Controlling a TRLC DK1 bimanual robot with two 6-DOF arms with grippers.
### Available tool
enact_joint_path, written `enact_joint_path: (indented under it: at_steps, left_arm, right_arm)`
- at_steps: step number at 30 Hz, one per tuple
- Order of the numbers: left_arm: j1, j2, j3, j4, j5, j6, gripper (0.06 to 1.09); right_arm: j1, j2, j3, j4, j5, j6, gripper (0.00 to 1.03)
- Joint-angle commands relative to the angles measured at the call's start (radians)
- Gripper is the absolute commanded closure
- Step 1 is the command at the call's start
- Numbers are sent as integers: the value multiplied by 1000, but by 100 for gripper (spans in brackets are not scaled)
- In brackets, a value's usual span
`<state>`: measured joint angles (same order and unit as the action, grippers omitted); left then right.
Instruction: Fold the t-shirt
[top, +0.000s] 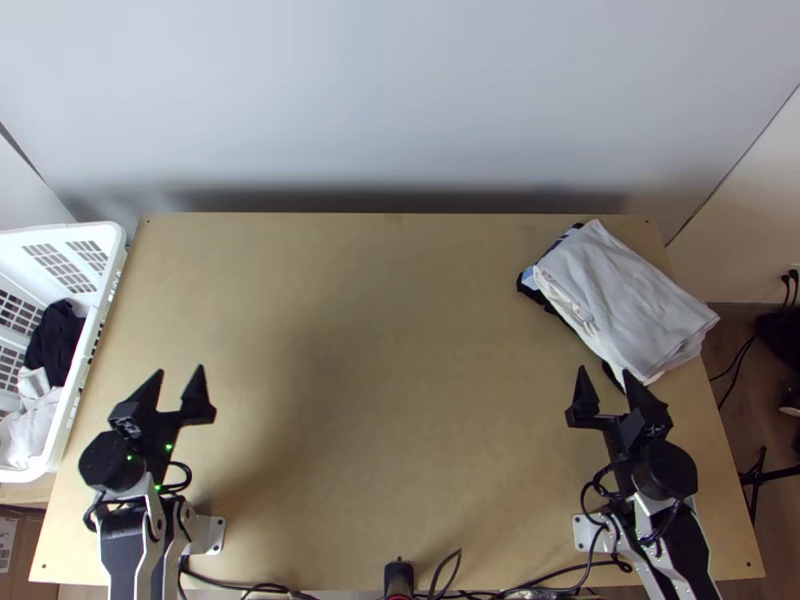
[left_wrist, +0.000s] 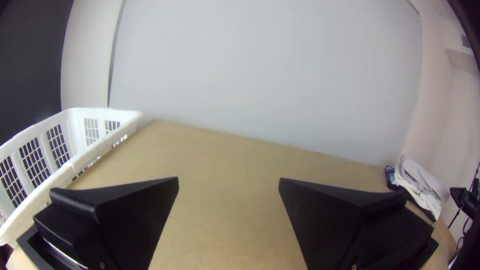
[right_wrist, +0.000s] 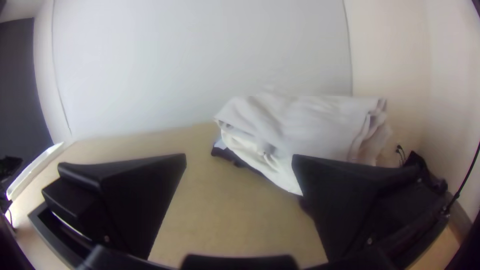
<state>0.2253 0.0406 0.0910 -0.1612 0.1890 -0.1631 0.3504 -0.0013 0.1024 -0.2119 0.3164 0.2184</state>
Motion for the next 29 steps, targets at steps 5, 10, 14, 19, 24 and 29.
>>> enact_joint_path:
  at_steps: [5, 10, 14, 19, 24, 29]
  left_arm:
    - [-95, -41, -16, -35, -40, 33, 11]
    - [-95, -41, -16, -35, -42, 33, 11]
    - [-95, -41, -16, -35, -42, 33, 11]
    - [-95, -41, -16, -35, -42, 33, 11]
    - [-95, -41, -16, -35, -42, 33, 11]
    - [-95, -41, -16, -35, -42, 33, 11]
  right_arm:
    - [-8, 1, -7, -55, 0, 76, 5]
    - [-8, 0, -7, -55, 0, 76, 5]
    - [-8, 0, -7, -55, 0, 76, 5]
    - [-8, 1, -7, -55, 0, 76, 5]
    - [-8, 0, -7, -55, 0, 76, 5]
    - [-8, 0, -7, -55, 0, 76, 5]
